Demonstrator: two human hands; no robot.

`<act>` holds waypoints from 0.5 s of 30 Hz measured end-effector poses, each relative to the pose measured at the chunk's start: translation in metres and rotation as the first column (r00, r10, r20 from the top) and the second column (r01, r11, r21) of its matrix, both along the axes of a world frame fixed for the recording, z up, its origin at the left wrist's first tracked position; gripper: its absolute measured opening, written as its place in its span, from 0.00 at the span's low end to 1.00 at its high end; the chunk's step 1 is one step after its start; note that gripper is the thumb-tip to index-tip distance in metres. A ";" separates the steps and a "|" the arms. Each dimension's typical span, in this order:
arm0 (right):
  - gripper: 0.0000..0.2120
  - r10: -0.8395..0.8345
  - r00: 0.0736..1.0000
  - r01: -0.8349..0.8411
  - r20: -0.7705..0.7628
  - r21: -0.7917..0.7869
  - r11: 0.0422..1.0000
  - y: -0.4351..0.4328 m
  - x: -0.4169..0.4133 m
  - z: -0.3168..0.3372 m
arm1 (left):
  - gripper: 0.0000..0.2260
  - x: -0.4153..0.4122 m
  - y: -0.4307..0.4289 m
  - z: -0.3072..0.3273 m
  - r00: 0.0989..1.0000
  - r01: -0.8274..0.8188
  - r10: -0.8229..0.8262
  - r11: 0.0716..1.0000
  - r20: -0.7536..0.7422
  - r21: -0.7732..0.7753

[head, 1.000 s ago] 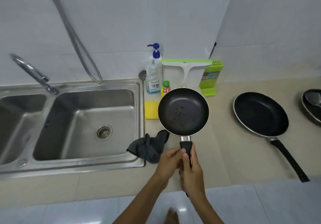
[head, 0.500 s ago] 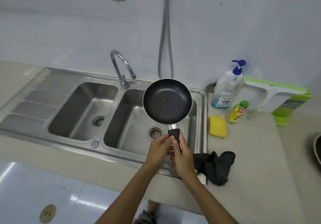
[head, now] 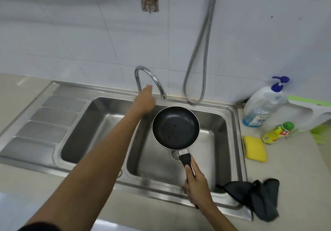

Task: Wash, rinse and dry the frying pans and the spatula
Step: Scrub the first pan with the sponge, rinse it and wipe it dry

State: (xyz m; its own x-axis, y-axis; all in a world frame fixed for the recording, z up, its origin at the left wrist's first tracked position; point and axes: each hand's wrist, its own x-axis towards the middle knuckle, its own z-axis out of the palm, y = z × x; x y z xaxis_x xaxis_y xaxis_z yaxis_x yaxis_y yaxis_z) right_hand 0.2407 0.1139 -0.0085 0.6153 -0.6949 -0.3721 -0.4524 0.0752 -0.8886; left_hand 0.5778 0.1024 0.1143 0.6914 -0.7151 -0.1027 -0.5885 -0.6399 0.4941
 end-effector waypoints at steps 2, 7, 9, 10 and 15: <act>0.21 0.027 1.000 -0.026 0.016 -0.046 0.999 -0.002 0.009 0.004 | 0.26 0.022 -0.014 -0.009 0.996 0.056 -0.064 0.988 0.053 0.143; 0.21 0.015 1.000 -0.014 0.011 -0.054 0.998 -0.004 0.016 0.002 | 0.23 0.040 -0.003 -0.053 0.988 0.093 -0.124 0.957 0.097 0.274; 0.22 0.007 1.000 -0.007 0.006 -0.031 0.999 -0.001 0.013 0.000 | 0.24 0.031 0.010 -0.066 0.975 0.063 -0.111 0.969 0.193 0.238; 0.22 0.005 1.000 -0.005 0.005 -0.014 1.000 -0.001 0.014 -0.002 | 0.25 0.026 0.016 -0.070 0.966 0.050 -0.101 0.977 0.239 0.208; 0.22 0.011 0.998 -0.009 -0.067 0.030 1.000 -0.003 0.025 -0.017 | 0.34 0.013 0.059 -0.115 0.992 0.010 -0.033 0.982 0.124 0.189</act>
State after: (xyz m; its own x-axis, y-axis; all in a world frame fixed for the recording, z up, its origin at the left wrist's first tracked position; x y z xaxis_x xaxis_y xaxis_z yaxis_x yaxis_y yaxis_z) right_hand 0.2656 0.1110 -0.0256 0.5952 -0.6772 -0.4326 -0.5114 0.0961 -0.8539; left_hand 0.5903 0.1610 -0.0007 0.6920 -0.7062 -0.1499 -0.6528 -0.7007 0.2877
